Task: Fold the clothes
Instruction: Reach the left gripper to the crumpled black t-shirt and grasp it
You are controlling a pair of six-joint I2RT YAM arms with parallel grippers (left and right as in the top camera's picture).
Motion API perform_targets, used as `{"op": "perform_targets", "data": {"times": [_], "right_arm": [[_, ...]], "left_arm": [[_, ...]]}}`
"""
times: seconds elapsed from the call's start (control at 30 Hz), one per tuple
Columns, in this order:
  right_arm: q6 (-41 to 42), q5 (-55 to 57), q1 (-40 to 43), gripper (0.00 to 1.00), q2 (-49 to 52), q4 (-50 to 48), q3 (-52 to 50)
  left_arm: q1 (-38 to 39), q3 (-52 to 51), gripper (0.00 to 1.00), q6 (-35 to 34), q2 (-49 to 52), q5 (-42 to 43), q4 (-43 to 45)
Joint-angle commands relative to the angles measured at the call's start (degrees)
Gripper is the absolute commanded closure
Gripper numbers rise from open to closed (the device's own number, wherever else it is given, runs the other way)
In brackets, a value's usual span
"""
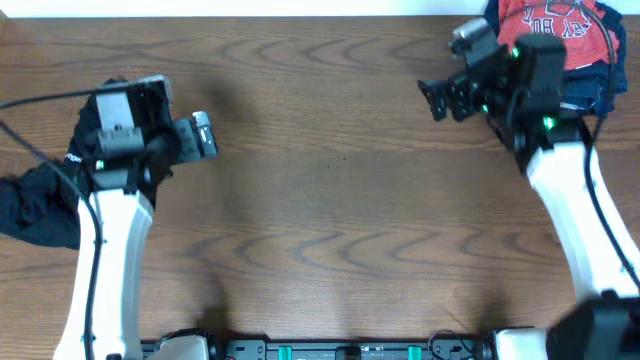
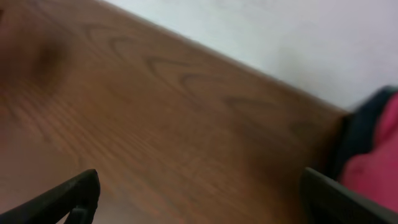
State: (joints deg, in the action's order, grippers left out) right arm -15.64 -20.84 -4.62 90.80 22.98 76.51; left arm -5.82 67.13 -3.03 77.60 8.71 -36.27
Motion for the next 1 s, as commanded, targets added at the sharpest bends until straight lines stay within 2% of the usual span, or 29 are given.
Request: {"op": "perform_targets", "data": {"times": [0.0,0.2,0.3,0.43,0.53,0.67,0.8,0.97], "right_arm": [[0.9,-5.9,0.4,0.01,5.5,3.0,5.7],[0.9,-10.8,0.4,0.01,10.3,2.3,6.3],[3.8,-11.4,0.4,0.01,10.6,1.9,6.3],[4.2,-13.1,0.3,0.01,10.6,2.1,6.3],[4.2,-13.1,-0.2,0.02,10.6,2.7,6.3],[1.7,-12.6,-1.6,0.02,10.6,3.7,6.3],[1.2,-12.4,-3.0,0.03,10.6,3.5,6.3],[0.3,-11.4,-4.2,0.06,10.6,3.1,6.3]], "left_arm": [[0.0,1.6,0.02,4.0,2.3,0.9,-1.2],[0.0,1.5,0.02,5.0,7.2,0.9,-2.1],[-0.8,1.5,0.02,4.8,9.9,0.7,-3.2],[-4.3,1.5,0.00,-0.7,14.0,0.7,-4.4],[-8.2,1.5,0.06,-4.8,16.5,0.7,-4.5],[-12.7,1.5,0.10,-5.7,18.3,0.5,-4.7],[-15.5,1.3,0.11,-6.4,18.8,-5.6,-6.4],[-17.0,-0.1,0.12,-12.0,19.0,-11.1,-7.8]]}}
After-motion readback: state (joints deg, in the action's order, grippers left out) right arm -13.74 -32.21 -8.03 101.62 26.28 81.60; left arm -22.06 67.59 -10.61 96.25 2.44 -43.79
